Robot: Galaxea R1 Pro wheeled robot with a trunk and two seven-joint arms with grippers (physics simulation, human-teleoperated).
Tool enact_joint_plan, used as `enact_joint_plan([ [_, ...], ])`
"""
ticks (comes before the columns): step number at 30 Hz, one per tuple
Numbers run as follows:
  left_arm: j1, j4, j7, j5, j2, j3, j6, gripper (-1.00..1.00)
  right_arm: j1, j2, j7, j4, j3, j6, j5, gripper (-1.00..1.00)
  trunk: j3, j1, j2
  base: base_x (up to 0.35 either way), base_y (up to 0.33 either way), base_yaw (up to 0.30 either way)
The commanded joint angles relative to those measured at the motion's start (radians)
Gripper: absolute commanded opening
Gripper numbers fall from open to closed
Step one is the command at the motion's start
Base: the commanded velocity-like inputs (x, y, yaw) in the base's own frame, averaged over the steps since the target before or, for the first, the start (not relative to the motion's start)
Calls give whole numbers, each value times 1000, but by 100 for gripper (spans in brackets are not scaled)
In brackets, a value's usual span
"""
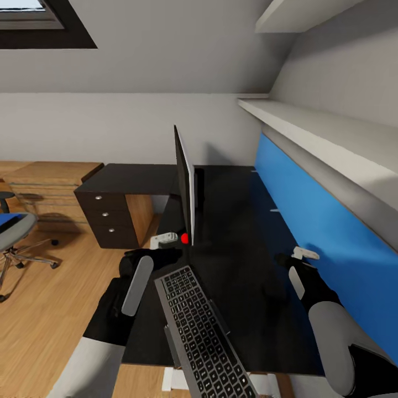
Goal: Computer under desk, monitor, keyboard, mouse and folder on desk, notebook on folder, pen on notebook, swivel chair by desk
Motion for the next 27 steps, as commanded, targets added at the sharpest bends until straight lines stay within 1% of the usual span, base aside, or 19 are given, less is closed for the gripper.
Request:
enact_joint_plan([
  [1, -6, 11, 11, 31, 0, -4, 9, 100, -1, -2, -1, -2, -1, 6, 3, 100, -3, 0, -1, 0, 0, 0],
  [2, -14, 45, 11, 72, 0, -28, 20, 100, -1, -8, 0, -2, -1, 6, 3, 100, -4, 0, -1, 0, 0, 0],
  [4, -18, 75, 9, 95, 0, -47, 25, 100, -1, -11, -1, -2, -1, 6, 3, 100, -7, 0, -1, 0, 0, 0],
  [6, -22, 110, 9, 108, 0, -57, 26, 100, -1, -13, -1, -3, -1, 6, 3, 100, -10, 0, -1, 0, 0, 0],
  [8, -22, 120, 9, 111, 3, -59, 26, 100, -1, -14, -1, -4, -1, 6, 2, 100, -13, 0, -1, 0, 0, 0],
  [9, -23, 126, 10, 113, 21, -61, 26, 100, -1, -14, -1, -4, -1, 6, 2, 100, -15, 0, -1, 0, 0, 0],
  [10, -23, 132, 10, 114, 48, -62, 22, 100, -1, -14, -1, -5, -1, 6, 2, 100, -17, 0, -1, 0, 0, 0],
  [12, -23, 134, 10, 115, 64, -63, 14, 100, -1, -14, -1, -5, -1, 6, 2, 100, -20, 0, -1, 0, 0, 0],
  [13, -23, 135, 11, 115, 77, -63, 0, 100, -1, -14, -1, -5, -1, 7, 2, 100, -21, 0, -1, 0, 0, 0],
  [14, -23, 137, 12, 116, 92, -63, -32, 100, -1, -13, -1, -6, -1, 7, 2, 100, -23, 0, -1, 0, 0, 0],
  [16, -23, 139, 12, 116, 98, -64, -57, 100, -1, -13, -1, -6, -1, 7, 2, 100, -26, 0, -1, 0, 0, 0],
  [17, -23, 143, 13, 117, 102, -64, -81, 100, -1, -13, -1, -7, -1, 7, 3, 100, -27, 0, -1, 0, 0, 0],
  [20, -23, 155, 13, 117, 106, -65, -110, 100, -1, -14, -1, -7, -1, 8, 3, 100, -32, 0, -1, 0, 0, 0],
  [27, -24, 167, 14, 119, 108, -65, -129, 100, -1, -14, -1, -8, -1, 6, 3, 100, -43, 0, -1, 0, 0, 0],
])
